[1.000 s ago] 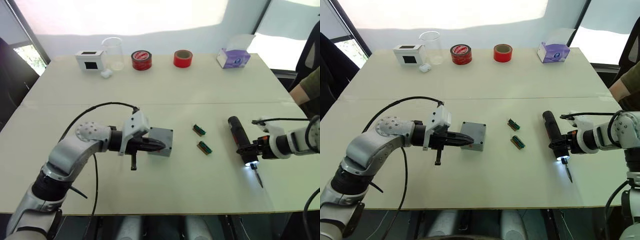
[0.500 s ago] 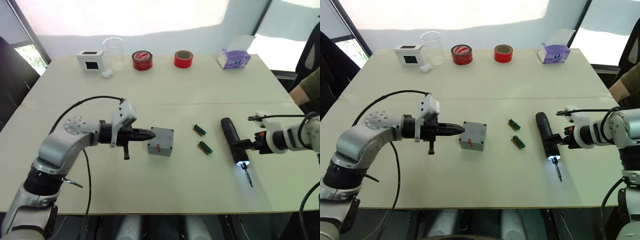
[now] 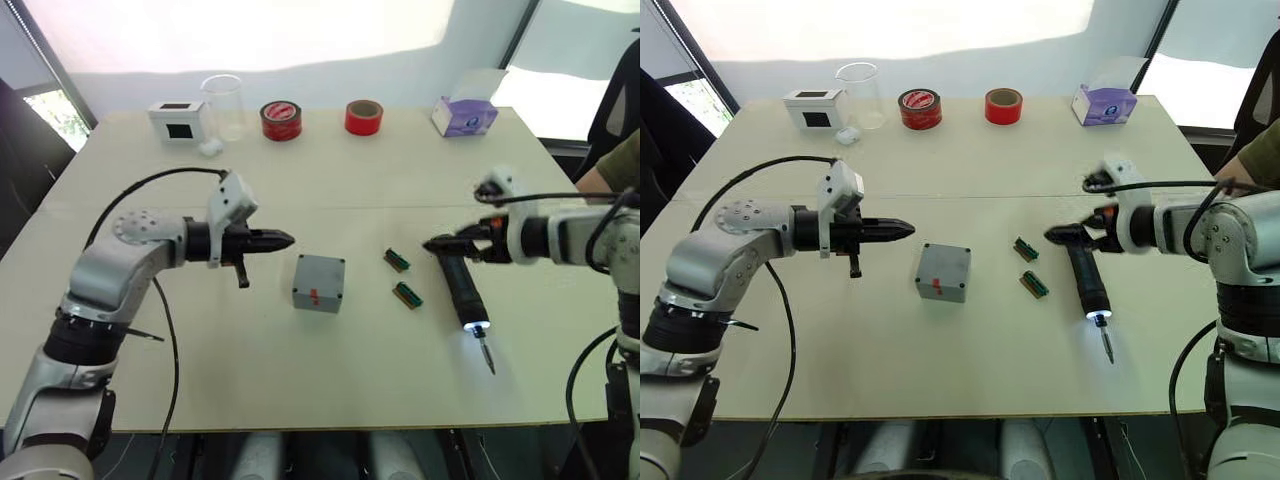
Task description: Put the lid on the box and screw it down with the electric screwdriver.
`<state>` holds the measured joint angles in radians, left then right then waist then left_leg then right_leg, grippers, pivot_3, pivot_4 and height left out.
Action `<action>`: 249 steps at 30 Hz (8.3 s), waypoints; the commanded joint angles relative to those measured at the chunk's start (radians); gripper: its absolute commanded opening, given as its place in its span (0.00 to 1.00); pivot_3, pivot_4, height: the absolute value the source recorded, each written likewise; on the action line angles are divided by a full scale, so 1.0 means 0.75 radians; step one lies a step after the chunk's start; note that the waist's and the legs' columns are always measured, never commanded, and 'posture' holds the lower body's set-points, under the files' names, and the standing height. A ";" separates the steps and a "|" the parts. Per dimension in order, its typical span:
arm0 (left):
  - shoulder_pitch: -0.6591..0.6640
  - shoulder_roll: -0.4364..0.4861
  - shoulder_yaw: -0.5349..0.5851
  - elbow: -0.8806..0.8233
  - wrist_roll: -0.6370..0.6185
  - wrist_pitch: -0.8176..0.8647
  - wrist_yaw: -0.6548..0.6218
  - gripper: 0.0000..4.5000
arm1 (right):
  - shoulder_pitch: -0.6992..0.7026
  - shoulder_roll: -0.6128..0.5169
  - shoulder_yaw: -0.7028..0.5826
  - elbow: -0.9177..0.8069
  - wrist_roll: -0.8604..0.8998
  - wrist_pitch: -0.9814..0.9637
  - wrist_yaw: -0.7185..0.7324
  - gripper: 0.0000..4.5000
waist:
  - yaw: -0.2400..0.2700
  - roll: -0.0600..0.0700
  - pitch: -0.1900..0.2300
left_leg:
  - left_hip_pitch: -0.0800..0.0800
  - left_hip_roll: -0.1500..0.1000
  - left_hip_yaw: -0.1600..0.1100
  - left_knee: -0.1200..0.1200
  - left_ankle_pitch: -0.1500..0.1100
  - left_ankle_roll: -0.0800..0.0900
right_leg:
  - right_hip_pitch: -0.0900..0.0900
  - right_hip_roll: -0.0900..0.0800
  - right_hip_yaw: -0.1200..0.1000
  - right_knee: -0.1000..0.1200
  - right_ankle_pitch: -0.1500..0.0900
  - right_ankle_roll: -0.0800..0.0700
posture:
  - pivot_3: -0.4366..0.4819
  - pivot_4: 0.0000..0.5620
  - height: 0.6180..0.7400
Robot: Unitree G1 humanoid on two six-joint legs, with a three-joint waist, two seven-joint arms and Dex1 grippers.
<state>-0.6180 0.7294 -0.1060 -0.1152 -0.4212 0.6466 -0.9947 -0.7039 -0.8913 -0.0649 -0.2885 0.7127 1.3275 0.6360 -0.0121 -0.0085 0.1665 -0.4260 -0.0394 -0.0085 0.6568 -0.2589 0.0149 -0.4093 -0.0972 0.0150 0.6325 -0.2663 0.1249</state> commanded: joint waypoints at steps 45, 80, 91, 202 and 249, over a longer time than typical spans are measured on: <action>0.240 0.020 -0.173 -0.063 0.272 -0.137 -0.165 0.00 | 0.171 0.173 0.624 -0.002 -0.521 -0.700 0.236 1.00 | 0.003 -0.001 0.001 | -0.001 0.000 0.000 0.007 -0.001 0.001 | 0.000 0.000 0.001 0.003 0.001 0.002 | 0.48 0.27 1.00; 0.208 -0.141 -0.202 0.005 0.335 -0.194 -0.025 0.00 | 0.318 0.276 0.620 -0.224 -0.549 -0.626 0.374 1.00 | 0.005 -0.001 0.000 | -0.001 -0.001 -0.001 0.009 -0.001 0.001 | 0.001 -0.001 0.000 0.005 0.001 0.002 | 0.48 0.27 1.00; 0.190 -0.031 -0.043 -0.090 0.205 -0.091 -0.084 0.00 | 0.385 0.212 0.318 -0.347 -0.473 -0.511 0.259 1.00 | 0.007 -0.001 0.001 | -0.001 -0.001 -0.001 0.009 -0.001 0.001 | 0.001 -0.001 0.000 0.005 0.001 0.002 | 0.48 0.27 1.00; 0.119 0.065 0.093 -0.209 -0.112 0.164 -0.040 0.00 | 0.261 0.552 0.311 -0.122 -0.381 -0.595 -0.107 0.01 | 0.000 -0.001 0.000 | 0.000 -0.002 -0.001 0.010 0.000 0.000 | -0.001 0.000 0.001 0.017 0.001 0.001 | 0.48 0.27 1.00; 0.023 0.024 0.041 -0.263 -0.144 0.185 -0.027 0.00 | 0.168 0.440 -0.108 -0.103 -0.224 -0.237 -0.120 0.79 | 0.004 -0.001 0.001 | 0.000 -0.002 -0.001 0.010 0.000 0.000 | -0.001 0.000 0.002 0.017 0.001 0.001 | 0.48 0.27 1.00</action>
<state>-0.5812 0.7366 -0.0679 -0.2696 -0.5322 0.8027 -1.0033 -0.5287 -0.5160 -0.0031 -0.3419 0.4944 1.0517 0.5631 -0.0091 -0.0094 0.1673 -0.4265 -0.0412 -0.0093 0.6646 -0.2591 0.0149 -0.4102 -0.0973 0.0162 0.6452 -0.2658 0.1256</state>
